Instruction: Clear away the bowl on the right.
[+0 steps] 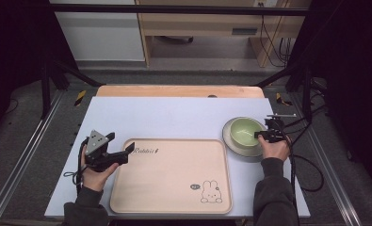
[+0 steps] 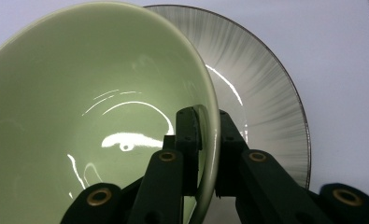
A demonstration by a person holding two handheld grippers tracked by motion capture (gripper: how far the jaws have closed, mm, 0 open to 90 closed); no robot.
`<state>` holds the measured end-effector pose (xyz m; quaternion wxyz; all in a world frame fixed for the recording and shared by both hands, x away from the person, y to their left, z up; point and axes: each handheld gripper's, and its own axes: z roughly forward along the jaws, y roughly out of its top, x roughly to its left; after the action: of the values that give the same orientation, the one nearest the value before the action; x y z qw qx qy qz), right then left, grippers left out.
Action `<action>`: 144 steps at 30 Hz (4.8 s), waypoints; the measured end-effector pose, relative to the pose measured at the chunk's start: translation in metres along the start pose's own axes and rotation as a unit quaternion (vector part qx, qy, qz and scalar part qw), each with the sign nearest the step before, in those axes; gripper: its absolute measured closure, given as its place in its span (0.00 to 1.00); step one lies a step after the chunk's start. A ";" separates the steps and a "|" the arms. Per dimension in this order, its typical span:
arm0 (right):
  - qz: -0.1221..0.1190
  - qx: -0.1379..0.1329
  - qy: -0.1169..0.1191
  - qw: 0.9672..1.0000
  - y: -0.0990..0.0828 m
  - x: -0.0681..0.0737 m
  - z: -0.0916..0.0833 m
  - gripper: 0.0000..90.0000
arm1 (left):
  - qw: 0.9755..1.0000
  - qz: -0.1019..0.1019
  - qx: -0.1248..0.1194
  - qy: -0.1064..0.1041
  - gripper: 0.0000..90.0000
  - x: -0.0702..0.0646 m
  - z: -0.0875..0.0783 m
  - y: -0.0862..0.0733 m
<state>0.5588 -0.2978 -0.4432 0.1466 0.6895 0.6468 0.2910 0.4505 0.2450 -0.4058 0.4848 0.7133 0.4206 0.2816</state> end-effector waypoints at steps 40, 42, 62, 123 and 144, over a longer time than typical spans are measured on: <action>-0.022 -0.031 0.011 0.999 0.004 0.015 -0.027 0.93 | 1.000 -0.001 0.001 0.000 0.17 0.000 -0.001 0.000; -0.025 -0.036 0.017 0.999 0.004 0.017 -0.032 0.93 | 1.000 0.000 0.001 -0.001 0.17 0.000 -0.001 0.000; -0.085 -0.064 0.065 0.992 -0.005 0.054 -0.057 0.93 | 1.000 0.001 0.001 0.000 0.17 0.000 -0.001 0.001; -0.211 -0.067 0.167 0.961 -0.020 0.165 -0.071 0.93 | 1.000 0.002 -0.001 0.001 0.17 0.001 -0.003 0.002; -0.223 -0.042 0.176 0.958 -0.024 0.188 -0.051 0.93 | 1.000 0.001 -0.003 0.001 0.17 0.000 -0.004 0.002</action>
<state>0.5082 -0.1198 -0.3765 0.1204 0.4586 0.7868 0.3951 0.4481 0.2466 -0.4025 0.4862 0.7119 0.4197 0.2838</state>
